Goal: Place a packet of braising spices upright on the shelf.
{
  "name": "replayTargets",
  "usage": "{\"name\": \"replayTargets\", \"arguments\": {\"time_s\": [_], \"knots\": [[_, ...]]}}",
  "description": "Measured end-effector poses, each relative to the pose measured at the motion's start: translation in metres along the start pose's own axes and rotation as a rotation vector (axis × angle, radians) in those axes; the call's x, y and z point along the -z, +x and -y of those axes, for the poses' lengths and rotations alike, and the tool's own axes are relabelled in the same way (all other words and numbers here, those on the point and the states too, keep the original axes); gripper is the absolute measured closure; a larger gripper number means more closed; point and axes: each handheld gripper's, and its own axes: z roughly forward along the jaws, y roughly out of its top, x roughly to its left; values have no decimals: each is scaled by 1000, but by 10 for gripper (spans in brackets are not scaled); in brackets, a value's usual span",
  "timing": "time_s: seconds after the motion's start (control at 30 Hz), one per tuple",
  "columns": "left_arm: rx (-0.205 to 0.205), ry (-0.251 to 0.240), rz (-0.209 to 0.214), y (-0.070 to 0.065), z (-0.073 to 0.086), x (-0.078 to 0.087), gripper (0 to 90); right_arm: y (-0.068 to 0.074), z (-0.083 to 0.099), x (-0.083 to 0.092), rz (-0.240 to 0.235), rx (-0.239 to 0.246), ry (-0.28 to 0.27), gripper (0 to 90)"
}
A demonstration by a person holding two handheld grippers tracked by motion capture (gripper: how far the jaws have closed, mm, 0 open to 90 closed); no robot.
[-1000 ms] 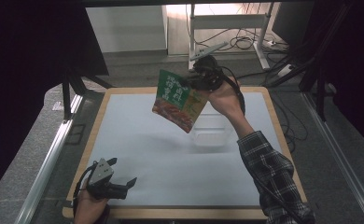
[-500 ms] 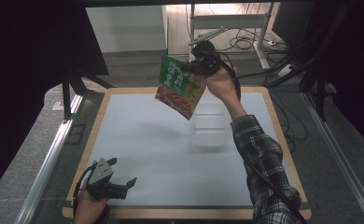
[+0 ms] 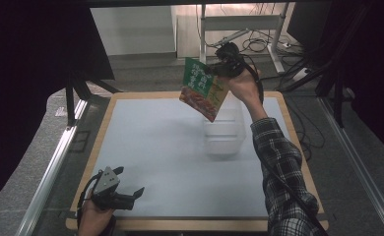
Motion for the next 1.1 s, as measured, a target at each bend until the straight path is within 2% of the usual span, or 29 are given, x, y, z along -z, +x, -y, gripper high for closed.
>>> {"name": "replayTargets", "arguments": {"time_s": [0.07, 0.4, 0.77, 0.93, 1.1], "knots": [[0, 3, 1, 0, 0, 0, 2, -4, 3, 3, 12, -7, -1, 898], [-2, 5, -1, 0, 0, 0, 2, -18, 19, 22, 3, -21, 25, 897], [-5, 14, -6, -1, 0, -2, 2, -35, 49, 42, 47, -48, 109, 897], [-8, 17, -6, -1, 0, -2, 2, -33, 52, 36, 41, -32, 136, 896], [-9, 13, -6, -1, 0, -2, 2, -29, 55, 18, 46, -23, 172, 895]]}}
